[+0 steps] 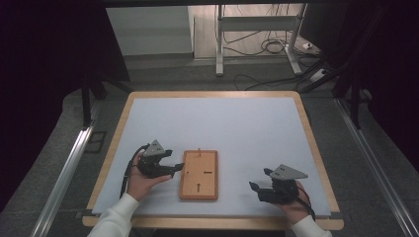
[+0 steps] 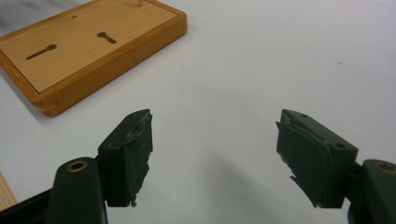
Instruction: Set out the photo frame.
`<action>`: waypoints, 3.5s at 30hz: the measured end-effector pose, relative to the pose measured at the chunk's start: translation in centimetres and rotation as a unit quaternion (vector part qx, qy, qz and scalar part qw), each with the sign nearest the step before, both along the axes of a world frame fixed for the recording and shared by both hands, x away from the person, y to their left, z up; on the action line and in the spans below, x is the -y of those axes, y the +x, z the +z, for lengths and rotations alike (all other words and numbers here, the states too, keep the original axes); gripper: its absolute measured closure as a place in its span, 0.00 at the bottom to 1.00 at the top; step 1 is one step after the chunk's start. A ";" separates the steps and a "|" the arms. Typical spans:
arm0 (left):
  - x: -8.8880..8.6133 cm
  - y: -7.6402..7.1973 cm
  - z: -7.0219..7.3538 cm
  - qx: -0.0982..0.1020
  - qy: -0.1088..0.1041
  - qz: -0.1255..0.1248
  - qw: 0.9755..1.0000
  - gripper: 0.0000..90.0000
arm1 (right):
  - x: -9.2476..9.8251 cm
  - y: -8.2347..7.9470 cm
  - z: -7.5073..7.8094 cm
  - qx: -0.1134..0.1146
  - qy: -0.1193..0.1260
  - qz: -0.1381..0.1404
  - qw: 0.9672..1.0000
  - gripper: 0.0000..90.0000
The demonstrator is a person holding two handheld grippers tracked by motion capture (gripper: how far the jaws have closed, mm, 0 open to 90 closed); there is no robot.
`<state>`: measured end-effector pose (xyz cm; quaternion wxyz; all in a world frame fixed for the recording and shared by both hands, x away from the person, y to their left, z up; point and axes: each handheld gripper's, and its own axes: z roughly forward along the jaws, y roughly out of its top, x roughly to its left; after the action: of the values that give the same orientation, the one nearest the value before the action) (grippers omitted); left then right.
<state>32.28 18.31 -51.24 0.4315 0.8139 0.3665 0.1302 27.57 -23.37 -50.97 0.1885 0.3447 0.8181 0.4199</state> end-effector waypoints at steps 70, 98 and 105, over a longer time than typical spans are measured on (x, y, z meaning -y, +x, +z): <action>7.2 6.5 -1.1 -0.007 0.035 -0.094 0.995 0.92 | -2.5 -0.5 -0.7 0.000 -0.040 0.013 0.999 0.28; 6.5 7.9 -1.0 -0.072 -0.001 -0.117 0.991 0.90 | -4.9 -2.4 -0.2 0.063 -0.087 0.070 0.992 0.27; 6.5 8.0 -0.9 -0.078 -0.001 -0.119 0.990 0.90 | -5.6 -2.8 -0.4 0.065 -0.096 0.080 0.990 0.25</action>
<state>40.30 11.82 -52.14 0.4146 0.8591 0.2998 0.0140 24.80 -17.75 -51.41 0.2393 0.2299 0.8656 0.3749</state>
